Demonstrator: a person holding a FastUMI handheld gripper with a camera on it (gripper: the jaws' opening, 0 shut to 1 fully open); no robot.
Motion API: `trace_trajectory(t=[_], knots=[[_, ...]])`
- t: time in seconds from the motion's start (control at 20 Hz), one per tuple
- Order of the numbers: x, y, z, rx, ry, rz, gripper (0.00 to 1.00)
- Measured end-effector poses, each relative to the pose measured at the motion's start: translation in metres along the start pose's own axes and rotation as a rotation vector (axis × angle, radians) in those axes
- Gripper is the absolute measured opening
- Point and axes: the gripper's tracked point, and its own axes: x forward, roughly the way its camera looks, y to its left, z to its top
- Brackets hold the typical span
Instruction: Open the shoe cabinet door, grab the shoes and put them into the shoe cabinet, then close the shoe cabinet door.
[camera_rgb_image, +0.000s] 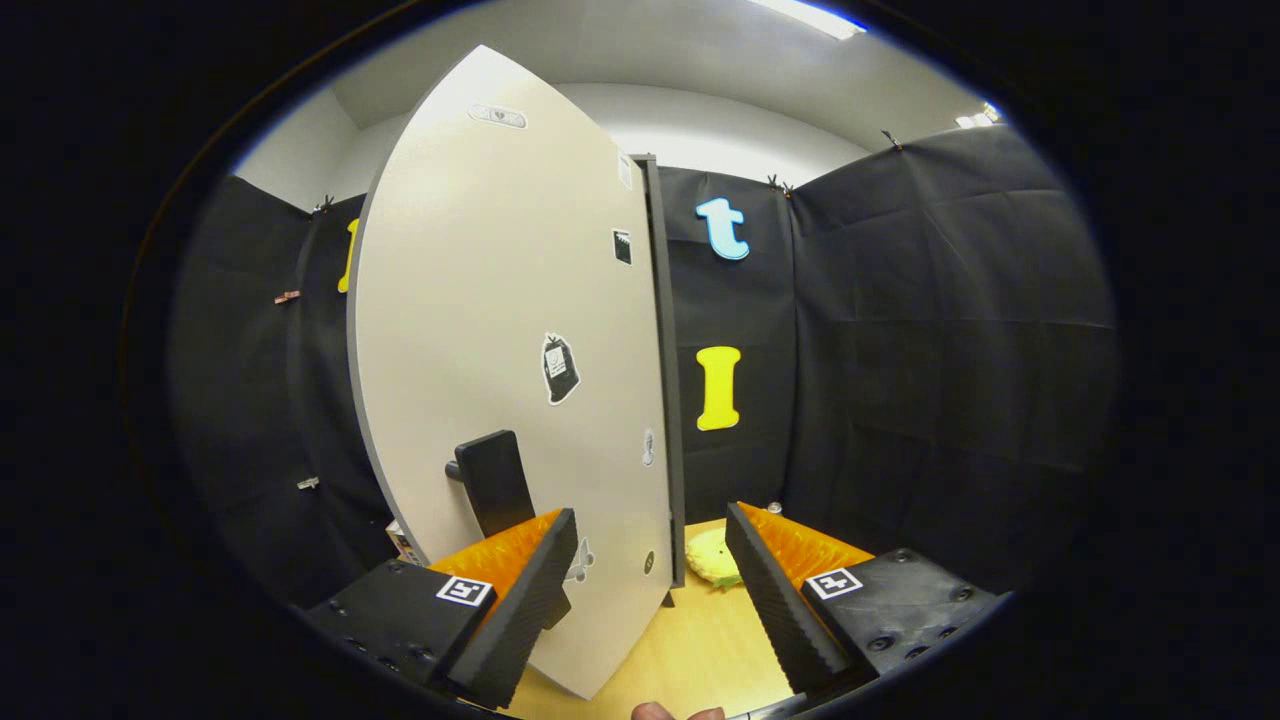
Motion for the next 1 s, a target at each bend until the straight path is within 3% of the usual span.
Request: trace_trajectory(t=[0.55,1.0], knots=[[0.021,0.078,-0.027,-0.001,0.060,0.121,0.98],[0.024,0.075,-0.024,-0.021,0.036,0.109,0.98]])
